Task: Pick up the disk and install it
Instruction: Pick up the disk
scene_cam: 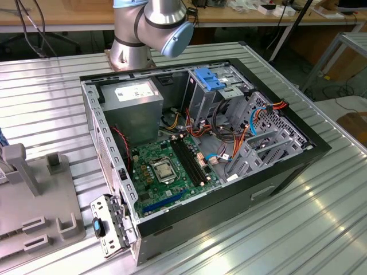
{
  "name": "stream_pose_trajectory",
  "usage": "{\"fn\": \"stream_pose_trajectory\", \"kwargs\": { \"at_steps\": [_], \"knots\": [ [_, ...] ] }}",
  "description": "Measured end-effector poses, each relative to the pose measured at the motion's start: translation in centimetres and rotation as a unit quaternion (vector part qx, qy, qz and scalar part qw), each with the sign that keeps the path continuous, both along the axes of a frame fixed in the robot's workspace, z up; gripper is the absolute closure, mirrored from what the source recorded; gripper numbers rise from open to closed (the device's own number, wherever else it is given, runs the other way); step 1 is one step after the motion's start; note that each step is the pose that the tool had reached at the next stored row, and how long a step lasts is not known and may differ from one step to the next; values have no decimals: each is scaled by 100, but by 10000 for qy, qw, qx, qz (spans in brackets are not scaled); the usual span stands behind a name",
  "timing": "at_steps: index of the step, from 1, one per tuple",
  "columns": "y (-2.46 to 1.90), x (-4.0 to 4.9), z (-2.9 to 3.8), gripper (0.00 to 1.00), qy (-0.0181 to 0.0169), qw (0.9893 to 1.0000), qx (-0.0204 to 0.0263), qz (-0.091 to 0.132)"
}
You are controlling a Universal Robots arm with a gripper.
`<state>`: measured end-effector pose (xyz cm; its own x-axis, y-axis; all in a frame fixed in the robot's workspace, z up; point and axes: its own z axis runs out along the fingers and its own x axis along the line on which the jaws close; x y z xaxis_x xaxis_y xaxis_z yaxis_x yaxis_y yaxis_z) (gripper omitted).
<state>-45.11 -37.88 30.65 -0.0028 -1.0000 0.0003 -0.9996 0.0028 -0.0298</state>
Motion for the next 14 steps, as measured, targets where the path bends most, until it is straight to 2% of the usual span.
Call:
{"fn": "stream_pose_trajectory", "kwargs": {
  "at_steps": [2, 14],
  "knots": [
    [0, 0, 0, 63, 0, 10000, 0, 0],
    [0, 4, -2, 63, 0, 10000, 0, 0]
  ]
}}
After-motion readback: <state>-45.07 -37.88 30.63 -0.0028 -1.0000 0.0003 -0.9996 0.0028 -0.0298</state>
